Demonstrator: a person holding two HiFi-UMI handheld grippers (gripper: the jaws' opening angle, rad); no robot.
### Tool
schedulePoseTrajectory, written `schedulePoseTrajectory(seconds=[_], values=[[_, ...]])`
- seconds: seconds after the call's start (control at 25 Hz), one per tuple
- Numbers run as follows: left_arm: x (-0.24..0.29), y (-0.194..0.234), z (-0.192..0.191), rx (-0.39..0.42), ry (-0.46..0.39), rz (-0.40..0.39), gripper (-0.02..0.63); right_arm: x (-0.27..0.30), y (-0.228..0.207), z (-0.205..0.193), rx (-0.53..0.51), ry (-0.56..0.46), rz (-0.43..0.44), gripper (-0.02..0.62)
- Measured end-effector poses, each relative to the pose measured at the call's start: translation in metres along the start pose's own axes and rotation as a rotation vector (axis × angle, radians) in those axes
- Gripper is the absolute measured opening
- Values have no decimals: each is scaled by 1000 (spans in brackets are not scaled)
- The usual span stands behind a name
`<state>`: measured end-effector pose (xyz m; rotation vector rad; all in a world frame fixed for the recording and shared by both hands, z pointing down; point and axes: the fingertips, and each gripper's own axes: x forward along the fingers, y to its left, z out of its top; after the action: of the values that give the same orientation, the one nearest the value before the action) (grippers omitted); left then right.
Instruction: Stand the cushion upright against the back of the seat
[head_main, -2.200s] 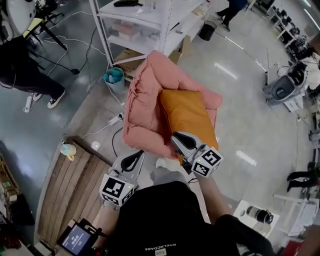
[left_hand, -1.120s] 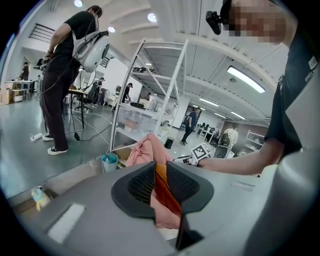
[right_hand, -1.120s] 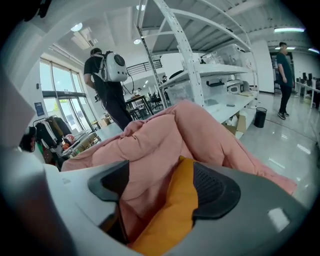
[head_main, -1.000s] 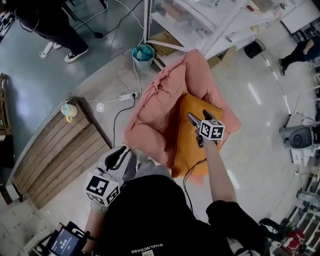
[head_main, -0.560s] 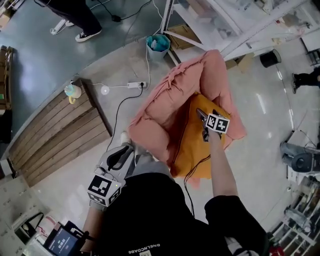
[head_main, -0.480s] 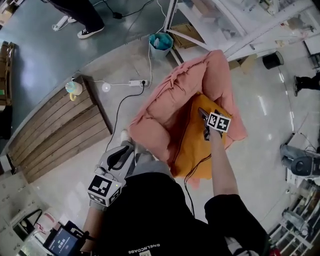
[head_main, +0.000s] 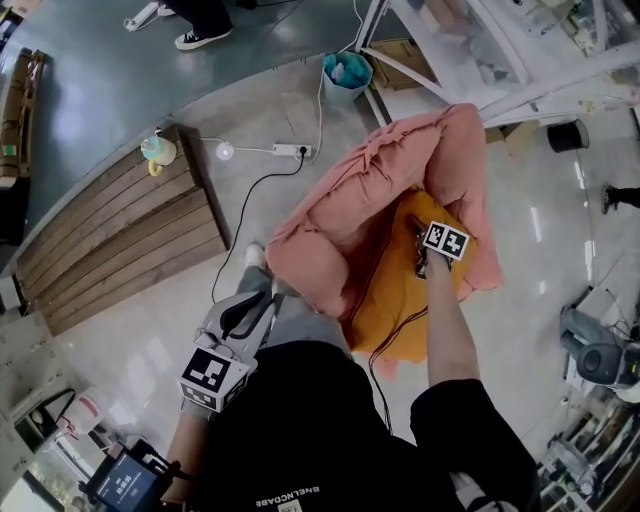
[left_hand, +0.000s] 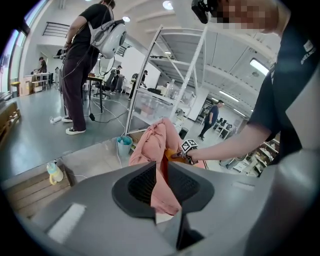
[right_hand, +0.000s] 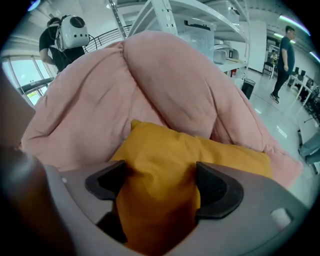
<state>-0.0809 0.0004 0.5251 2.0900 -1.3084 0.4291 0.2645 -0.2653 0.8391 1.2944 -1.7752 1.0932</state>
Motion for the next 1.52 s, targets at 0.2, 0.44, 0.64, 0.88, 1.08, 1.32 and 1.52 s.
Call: schedulePoseTrajectory(seconds=[0.2,0.44,0.64,0.88,1.08,1.32,1.52], values=[[2,4,0,-13,7,10,74,3,-3,-8,32,18,-1,341],[8,5,6,11,14,16,72,-1,-6,-13,73,-10,13,190],[9,3,6,10,6,3,65,-18,-4,-13,88,-61,32,118],[14,-6,13,50,11,-63,55,-61,3,-10,93,-184,72,84],[20,-12,20,84,13,-113,51,-104,6,-5,50,-287,87,83],[31,-15,41,127,23,-197,45,-169,6,6,54,-415,76,78],[32,-19,52,166,26,-255,43,-229,5,4,52,-519,71,78]])
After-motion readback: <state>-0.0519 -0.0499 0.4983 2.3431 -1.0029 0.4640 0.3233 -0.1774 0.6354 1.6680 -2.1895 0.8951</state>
